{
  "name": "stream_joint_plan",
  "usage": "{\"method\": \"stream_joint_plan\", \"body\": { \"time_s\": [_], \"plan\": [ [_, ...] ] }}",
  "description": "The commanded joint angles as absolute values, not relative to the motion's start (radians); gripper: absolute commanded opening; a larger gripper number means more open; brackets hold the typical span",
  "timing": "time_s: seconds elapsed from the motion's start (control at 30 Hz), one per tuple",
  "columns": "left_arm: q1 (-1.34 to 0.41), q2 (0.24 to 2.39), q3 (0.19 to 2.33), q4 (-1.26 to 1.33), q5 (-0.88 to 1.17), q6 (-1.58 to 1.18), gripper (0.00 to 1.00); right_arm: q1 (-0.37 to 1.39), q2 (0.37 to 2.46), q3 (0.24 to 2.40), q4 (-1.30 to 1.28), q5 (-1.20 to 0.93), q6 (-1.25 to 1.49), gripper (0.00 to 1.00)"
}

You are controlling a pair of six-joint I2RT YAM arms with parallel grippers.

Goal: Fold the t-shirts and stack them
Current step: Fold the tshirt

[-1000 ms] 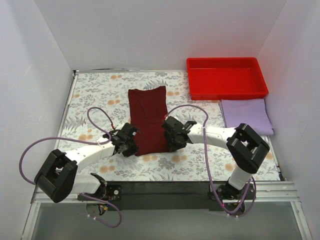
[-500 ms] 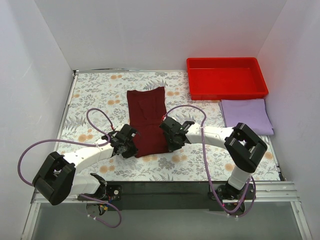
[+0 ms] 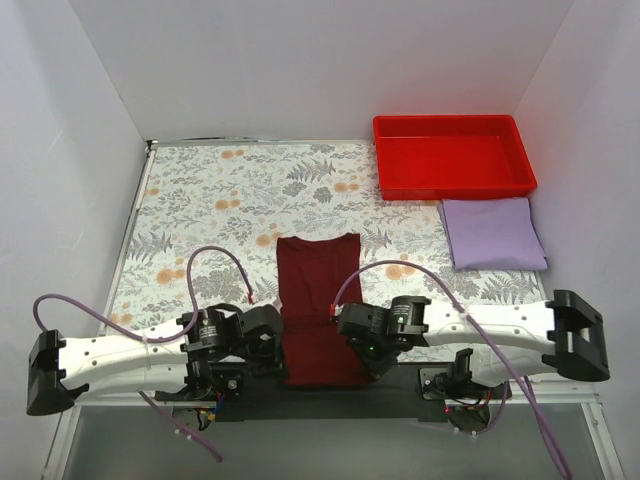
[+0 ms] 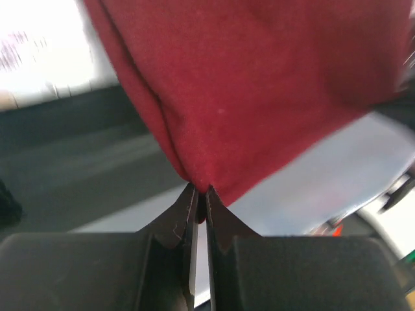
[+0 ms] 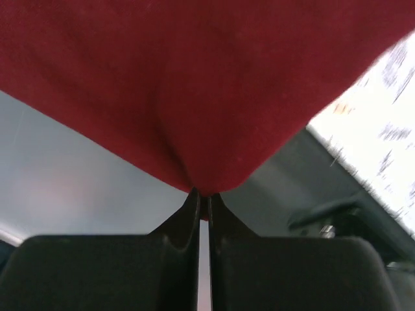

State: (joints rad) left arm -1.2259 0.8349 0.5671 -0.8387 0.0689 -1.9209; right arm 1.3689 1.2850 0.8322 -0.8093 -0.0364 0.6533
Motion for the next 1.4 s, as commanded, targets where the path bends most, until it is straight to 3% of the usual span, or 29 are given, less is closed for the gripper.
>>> {"method": "stream_joint_plan", "body": {
  "time_s": [0.0, 0.13, 0.33, 0.77, 1.37],
  "plan": [
    [-1.322, 0.863, 0.587, -0.946, 0.092, -2.164, 0.0, 1.385, 1.2, 0.805, -0.934, -0.118, 0.733, 0.01],
    [-1.319, 0.92, 0.73, -1.005, 0.017, -2.11, 0.0, 1.327, 1.14, 0.92, -1.008, -0.043, 0.672, 0.01],
    [-1.109, 0.994, 0.94, -1.08, -0.068, -1.922, 0.0, 1.106, 1.152, 1.115, -1.071, 0.02, 0.483, 0.01],
    [-0.718, 1.104, 1.012, -0.962, 0.036, -1.614, 0.0, 0.874, 1.339, 1.334, -1.072, -0.043, 0.259, 0.01],
    [-0.407, 1.388, 1.132, -0.816, 0.163, -1.396, 0.0, 0.601, 1.66, 1.586, -1.048, -0.225, 0.048, 0.01]
  ]
}}
